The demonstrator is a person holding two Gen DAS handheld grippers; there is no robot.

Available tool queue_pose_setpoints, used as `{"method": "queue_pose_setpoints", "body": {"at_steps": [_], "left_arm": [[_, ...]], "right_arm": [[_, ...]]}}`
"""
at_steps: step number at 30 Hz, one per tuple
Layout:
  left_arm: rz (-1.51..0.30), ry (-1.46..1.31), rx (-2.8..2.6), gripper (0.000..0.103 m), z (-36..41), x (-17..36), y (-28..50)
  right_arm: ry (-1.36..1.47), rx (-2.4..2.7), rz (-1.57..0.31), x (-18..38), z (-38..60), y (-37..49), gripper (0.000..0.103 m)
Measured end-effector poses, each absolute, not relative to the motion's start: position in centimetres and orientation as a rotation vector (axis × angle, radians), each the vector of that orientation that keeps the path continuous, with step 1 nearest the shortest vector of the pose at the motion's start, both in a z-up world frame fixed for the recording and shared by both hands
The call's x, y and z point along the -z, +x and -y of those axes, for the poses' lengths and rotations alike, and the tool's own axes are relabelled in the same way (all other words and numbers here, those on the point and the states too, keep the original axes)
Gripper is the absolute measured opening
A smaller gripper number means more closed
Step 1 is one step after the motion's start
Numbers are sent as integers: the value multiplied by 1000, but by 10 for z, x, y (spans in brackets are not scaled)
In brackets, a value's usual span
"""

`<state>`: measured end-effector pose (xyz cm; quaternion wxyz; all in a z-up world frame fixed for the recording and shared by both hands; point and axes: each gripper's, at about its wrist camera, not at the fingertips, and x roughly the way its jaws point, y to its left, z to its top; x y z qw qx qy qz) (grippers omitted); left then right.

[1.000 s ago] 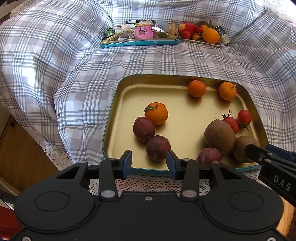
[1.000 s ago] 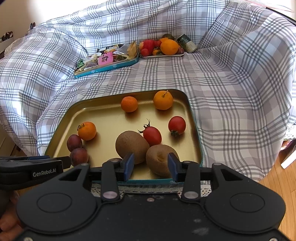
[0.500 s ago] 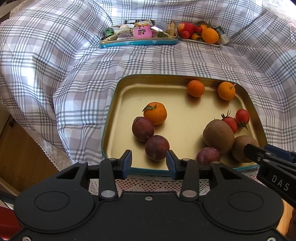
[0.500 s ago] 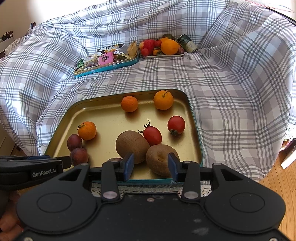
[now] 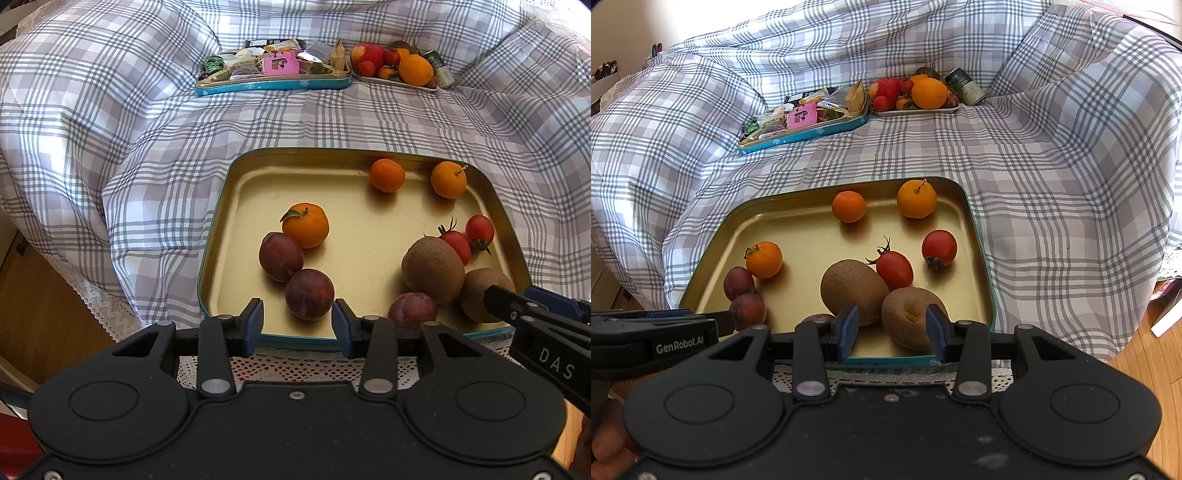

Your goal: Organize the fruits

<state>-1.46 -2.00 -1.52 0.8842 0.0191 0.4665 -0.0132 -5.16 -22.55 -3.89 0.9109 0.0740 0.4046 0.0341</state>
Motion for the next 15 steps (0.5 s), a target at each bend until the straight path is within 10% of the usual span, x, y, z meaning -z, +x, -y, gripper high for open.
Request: {"method": "queue_pose_setpoints", "body": {"at_steps": [15], "left_arm": [[-988,55,41,50,24,20,-10]], "right_arm": [[148,-68,-853,45,227,-47,43]]}}
